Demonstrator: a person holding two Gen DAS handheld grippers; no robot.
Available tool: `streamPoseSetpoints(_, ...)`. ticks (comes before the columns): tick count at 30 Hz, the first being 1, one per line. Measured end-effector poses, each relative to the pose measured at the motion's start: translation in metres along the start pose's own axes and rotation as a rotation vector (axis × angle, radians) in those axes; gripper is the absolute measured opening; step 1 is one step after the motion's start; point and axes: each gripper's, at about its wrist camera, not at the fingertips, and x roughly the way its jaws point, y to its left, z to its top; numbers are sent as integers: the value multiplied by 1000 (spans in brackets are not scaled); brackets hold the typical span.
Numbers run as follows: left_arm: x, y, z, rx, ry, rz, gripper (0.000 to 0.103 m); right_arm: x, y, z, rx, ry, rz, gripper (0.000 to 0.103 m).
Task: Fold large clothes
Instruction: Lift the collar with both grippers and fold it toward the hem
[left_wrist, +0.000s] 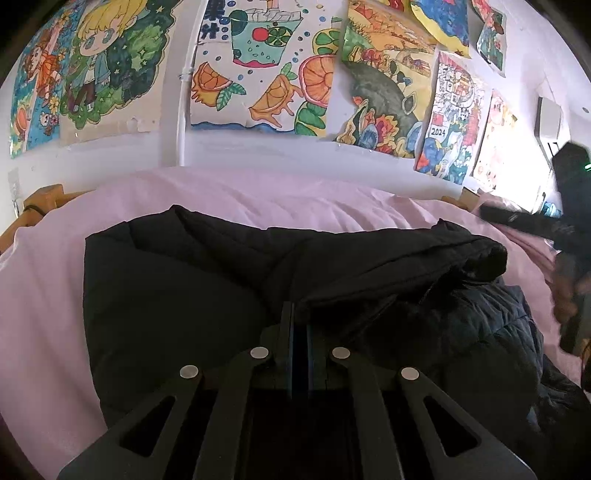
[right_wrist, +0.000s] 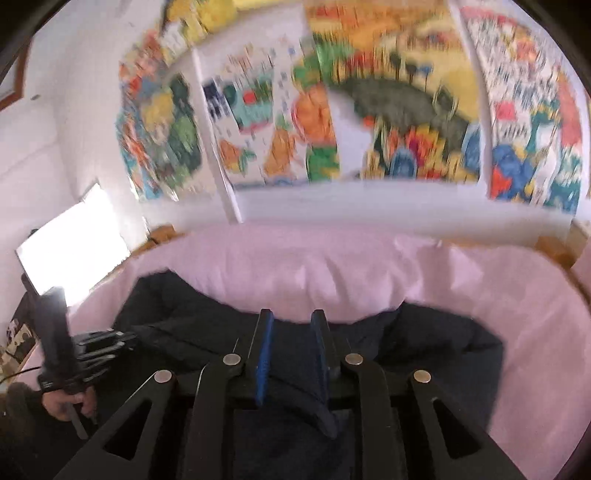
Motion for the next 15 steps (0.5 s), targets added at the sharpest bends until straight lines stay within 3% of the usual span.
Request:
streamPoseSetpoints(5,-18,3,1,-20,1,-33,13,24,5,-26,-33,85,-26,20)
streamPoseSetpoints(6,-25,5,1,-33,-10,-40,21,24,6,-32,-44,86,-32,20)
streamPoseSetpoints(8,-42,8,1,-62,-60,-66,45,21,8,-39,-60,85,-41,20)
streamPoseSetpoints(9,-53,10,1,-78,-107,-86,62,20,10,-42,-76,83,-48,20)
streamPoseSetpoints(10,-65,11,3,-91,-169,-110,70,18,11,-44,-88,81,-55,20)
streamPoseSetpoints(12,-70,6,13,-92,-228,-119,72,17,16,-50,-122,73,-73,20)
streamPoseSetpoints(15,-37,-5,29,-61,-115,-8,72,19,19,-55,-145,61,-100,20)
